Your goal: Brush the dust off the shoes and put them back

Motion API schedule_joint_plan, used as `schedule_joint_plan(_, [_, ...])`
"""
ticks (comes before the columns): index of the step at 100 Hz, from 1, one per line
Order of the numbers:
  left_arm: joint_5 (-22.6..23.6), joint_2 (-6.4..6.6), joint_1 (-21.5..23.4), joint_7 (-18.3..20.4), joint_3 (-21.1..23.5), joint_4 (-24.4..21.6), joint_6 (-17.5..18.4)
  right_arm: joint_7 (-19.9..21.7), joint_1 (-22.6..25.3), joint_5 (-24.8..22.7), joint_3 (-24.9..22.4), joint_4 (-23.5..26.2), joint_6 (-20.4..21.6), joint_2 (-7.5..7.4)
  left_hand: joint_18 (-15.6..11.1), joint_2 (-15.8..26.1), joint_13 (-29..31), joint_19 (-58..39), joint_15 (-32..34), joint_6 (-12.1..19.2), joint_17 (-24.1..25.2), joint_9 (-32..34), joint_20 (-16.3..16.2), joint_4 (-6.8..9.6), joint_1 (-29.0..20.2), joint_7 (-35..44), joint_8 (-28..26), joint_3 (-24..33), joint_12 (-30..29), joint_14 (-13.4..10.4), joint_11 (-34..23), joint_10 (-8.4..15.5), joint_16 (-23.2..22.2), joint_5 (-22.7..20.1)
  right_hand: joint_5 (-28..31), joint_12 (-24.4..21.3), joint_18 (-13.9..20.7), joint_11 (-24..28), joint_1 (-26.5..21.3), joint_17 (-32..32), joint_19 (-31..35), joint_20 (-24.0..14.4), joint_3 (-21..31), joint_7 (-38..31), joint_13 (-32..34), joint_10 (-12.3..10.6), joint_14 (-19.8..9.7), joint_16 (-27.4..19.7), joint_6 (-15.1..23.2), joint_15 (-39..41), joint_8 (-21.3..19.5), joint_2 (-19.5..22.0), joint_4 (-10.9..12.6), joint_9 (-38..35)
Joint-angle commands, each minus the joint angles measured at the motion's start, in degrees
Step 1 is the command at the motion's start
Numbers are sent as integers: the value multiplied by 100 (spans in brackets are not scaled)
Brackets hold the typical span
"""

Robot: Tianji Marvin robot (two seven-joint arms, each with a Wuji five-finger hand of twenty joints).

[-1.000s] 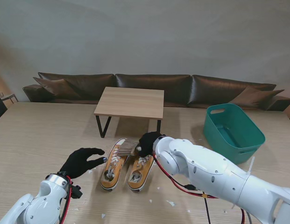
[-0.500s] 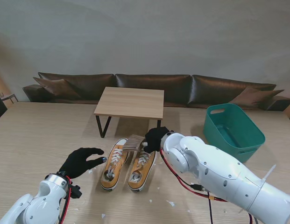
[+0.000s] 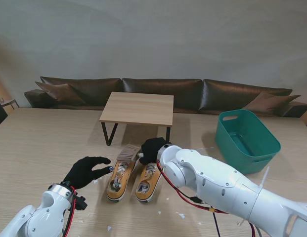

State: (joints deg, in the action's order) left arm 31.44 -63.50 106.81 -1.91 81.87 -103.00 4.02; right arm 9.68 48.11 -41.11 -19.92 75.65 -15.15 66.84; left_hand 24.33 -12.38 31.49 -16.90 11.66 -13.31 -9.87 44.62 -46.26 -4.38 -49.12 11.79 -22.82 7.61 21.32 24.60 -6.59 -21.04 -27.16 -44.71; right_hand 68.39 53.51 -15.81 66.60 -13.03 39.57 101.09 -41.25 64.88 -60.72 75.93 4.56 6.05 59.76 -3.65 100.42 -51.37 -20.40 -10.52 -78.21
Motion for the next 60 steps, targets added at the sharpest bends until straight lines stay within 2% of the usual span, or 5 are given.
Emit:
schedule_joint_plan(1, [-20, -12, 8, 129, -12, -34, -26, 88, 28, 34, 55, -44, -10, 62, 49, 268, -41, 141, -3, -79, 59, 52, 8, 266, -154, 14, -1, -77, -36, 82, -24, -60, -9, -133, 545, 96, 64, 445, -9, 2676, 374, 51, 427, -74, -63, -269, -979, -45, -360, 336, 48, 453, 180, -470])
schedule_joint_plan(13, [-20, -10, -1, 136, -22, -31, -38, 174, 6, 34, 112, -108, 31, 22, 47, 267, -40, 140, -2, -83, 57, 59, 8, 265, -156, 15, -2, -75, -34, 90, -25, -63, -9, -134, 544, 95, 92, 442, -2, 2679, 366, 56, 419, -77, -61, -284, -1012, -45, -343, 332, 48, 464, 182, -469])
schedule_joint_plan(27, [-23, -5, -20, 163, -39, -23, -59, 340, 68, -34, -2, -67, 117, -117, 45, 274, -38, 141, 1, -75, 59, 64, 7, 265, -156, 18, -2, -74, -33, 78, -26, -53, -10, -143, 543, 95, 88, 439, -4, 2677, 369, 56, 411, -80, -61, -287, -999, -46, -345, 330, 49, 464, 183, -469])
schedule_joint_plan(60, [14, 2, -47, 185, -53, -9, -69, 727, 413, -537, -621, 262, 393, -474, 49, 279, -27, 141, 8, -88, 56, 81, 6, 266, -156, 21, -4, -71, -31, 87, -29, -61, -12, -149, 534, 97, 86, 438, -9, 2677, 369, 59, 388, -77, -60, -288, -1012, -57, -336, 323, 51, 477, 187, -470])
